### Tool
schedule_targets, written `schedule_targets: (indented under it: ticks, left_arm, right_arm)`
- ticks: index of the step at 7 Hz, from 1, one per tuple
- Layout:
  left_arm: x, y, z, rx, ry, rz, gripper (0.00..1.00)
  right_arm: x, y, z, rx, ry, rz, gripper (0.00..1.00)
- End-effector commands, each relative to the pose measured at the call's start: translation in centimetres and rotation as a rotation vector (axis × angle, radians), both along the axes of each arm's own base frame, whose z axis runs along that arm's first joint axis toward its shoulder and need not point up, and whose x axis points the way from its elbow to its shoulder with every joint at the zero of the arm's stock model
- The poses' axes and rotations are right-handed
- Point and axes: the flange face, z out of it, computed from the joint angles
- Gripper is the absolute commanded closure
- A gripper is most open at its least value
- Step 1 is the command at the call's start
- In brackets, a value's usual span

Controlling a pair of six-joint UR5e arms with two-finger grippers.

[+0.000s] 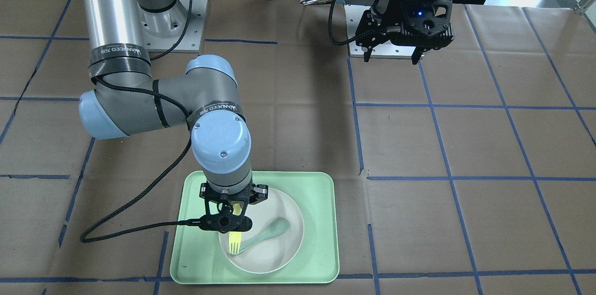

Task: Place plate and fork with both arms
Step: 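Lift the fork and carry it beside the plate on the tray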

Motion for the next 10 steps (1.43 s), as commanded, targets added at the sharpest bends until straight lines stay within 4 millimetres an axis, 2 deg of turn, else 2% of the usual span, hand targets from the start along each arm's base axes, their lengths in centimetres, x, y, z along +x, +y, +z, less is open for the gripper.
schedule_targets:
  ticks: [1, 3, 5, 6, 7, 8, 9, 10]
  left_arm:
    - [0.0, 0.0, 0.0, 0.000, -0.001, 0.000, 0.00]
    - [0.0, 0.0, -0.1, 0.001, -0.001, -0.002, 0.00]
    - [0.0, 0.0, -0.1, 0.001, -0.001, -0.002, 0.00]
    - [0.0, 0.0, -0.1, 0.001, 0.000, 0.000, 0.00]
    - [0.0, 0.0, -0.1, 0.001, 0.000, 0.000, 0.00]
    - [0.0, 0.0, -0.1, 0.001, 0.000, 0.000, 0.00]
    - [0.0, 0.0, -0.1, 0.002, 0.002, 0.000, 0.00]
    - [0.0, 0.0, -0.1, 0.002, 0.003, 0.000, 0.00]
  right_arm:
    - [-5.0, 0.7, -1.3, 0.043, -0.004, -0.011, 1.00]
    - [-7.1, 0.3, -3.3, 0.056, -0.011, 0.003, 1.00]
    - [-6.9, -0.5, -7.2, 0.017, -0.021, 0.003, 1.00]
    - [-6.8, -0.8, -7.9, 0.012, -0.020, 0.003, 1.00]
    - [-6.7, -0.9, -7.7, 0.007, -0.021, 0.001, 1.00]
    - [-6.8, -1.0, -7.8, 0.007, -0.018, 0.001, 0.94]
    - [-6.9, -1.1, -7.6, 0.003, -0.008, 0.003, 0.54]
    - [-7.1, -1.3, -7.2, -0.005, -0.010, 0.002, 0.01]
